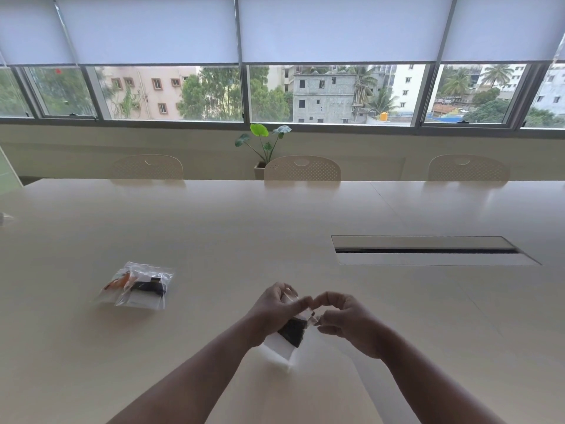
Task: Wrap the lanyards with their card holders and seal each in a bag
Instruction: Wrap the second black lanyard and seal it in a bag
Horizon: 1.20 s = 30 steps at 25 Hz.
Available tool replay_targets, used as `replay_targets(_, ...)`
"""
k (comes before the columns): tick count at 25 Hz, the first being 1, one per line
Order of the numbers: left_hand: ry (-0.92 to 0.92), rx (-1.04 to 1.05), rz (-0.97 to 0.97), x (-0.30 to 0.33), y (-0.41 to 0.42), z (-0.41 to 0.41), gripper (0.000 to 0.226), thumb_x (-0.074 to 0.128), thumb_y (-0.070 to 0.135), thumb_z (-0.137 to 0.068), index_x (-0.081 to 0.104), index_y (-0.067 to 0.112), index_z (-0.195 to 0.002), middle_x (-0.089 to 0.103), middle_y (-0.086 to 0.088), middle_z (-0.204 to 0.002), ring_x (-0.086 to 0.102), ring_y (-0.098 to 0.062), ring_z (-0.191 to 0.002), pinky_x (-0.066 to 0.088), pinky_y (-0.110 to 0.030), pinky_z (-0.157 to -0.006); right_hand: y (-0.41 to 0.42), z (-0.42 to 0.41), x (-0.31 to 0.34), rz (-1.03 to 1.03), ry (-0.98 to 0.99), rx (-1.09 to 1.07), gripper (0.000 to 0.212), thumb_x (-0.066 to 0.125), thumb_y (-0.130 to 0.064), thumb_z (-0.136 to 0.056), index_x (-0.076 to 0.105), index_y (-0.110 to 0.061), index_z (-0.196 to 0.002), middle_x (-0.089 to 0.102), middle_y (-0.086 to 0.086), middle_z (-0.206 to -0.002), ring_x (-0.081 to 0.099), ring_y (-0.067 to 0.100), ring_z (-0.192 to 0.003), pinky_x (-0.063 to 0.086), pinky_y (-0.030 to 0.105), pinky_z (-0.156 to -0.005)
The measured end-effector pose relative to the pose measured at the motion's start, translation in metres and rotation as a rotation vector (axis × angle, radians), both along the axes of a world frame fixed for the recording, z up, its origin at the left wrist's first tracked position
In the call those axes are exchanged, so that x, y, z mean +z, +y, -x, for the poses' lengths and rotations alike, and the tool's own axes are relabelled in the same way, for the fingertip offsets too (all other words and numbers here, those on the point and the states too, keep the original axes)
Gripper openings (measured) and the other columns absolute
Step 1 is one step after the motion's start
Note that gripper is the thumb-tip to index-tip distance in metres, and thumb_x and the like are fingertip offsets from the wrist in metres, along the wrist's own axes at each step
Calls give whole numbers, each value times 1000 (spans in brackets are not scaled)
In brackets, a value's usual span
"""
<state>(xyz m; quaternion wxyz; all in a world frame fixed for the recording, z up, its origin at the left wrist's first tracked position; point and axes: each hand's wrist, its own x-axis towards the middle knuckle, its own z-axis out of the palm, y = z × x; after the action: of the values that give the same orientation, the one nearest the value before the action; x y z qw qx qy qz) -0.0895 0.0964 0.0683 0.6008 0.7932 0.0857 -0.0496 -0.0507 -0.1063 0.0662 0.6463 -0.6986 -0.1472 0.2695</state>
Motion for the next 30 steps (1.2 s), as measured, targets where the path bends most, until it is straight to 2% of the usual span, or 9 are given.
replay_targets(3,47,76,225,2,-2,-2,53,79,51,-76,56,10,-101,65,-11,-93,63,-22,-78,55,-37,-72,5,0,-3,-31,-67,-38,22,74,8,-85,66,-1,-103,69,9,-91,63,19,-79,56,27,-74)
replay_targets(5,27,13,261,2,1,0,52,76,52,-81,56,15,-112,64,-12,-103,65,-23,-84,56,-36,-74,6,-2,-5,-65,-90,-49,17,74,5,-86,65,4,-101,69,15,-86,62,21,-78,53,26,-71)
replay_targets(7,-60,-133,166,4,8,2,54,81,55,-79,60,29,-122,63,-10,-119,68,-24,-97,58,-35,-80,4,-4,-5,-83,-99,-33,15,75,3,-87,66,4,-99,70,15,-85,63,22,-79,53,27,-73)
replay_targets(9,-168,-224,-14,7,15,3,51,87,49,-72,70,32,-116,61,-5,-121,67,-23,-106,59,-37,-88,2,-7,-3,-81,-108,-2,15,76,0,-86,69,2,-98,71,12,-84,63,18,-77,53,26,-72)
replay_targets(14,-274,-258,-119,11,21,-4,22,89,25,-76,80,21,-96,70,-6,-104,70,-19,-88,57,-35,-79,4,-10,2,-48,-128,14,18,81,-8,-82,71,-5,-97,72,7,-86,63,13,-75,50,22,-66)
replay_targets(18,-244,-255,-122,12,23,-8,9,84,19,-83,80,17,-91,73,-4,-99,73,-24,-89,60,-38,-82,2,-8,0,-51,-84,7,16,82,-18,-82,74,-15,-95,72,1,-87,63,10,-77,47,22,-65)
replay_targets(21,-202,-254,-139,10,24,-11,2,79,14,-88,79,13,-89,75,-9,-98,73,-29,-91,59,-45,-87,1,-9,-2,-24,-81,-3,6,76,-9,-89,76,-15,-91,73,2,-85,63,10,-76,50,24,-68)
replay_targets(25,-134,-302,-180,13,25,-10,9,78,20,-91,78,12,-93,75,-12,-87,66,-16,-78,54,-33,-76,6,-9,-1,29,-153,-57,13,70,1,-90,76,-10,-85,71,4,-77,61,14,-72,53,24,-70)
replay_targets(30,-291,-327,-280,16,27,-11,6,77,12,-89,81,12,-94,66,4,-98,64,-6,-88,52,-22,-85,12,-6,2,-21,-75,-129,10,72,-3,-89,74,-10,-82,69,6,-73,65,15,-68,55,26,-64)
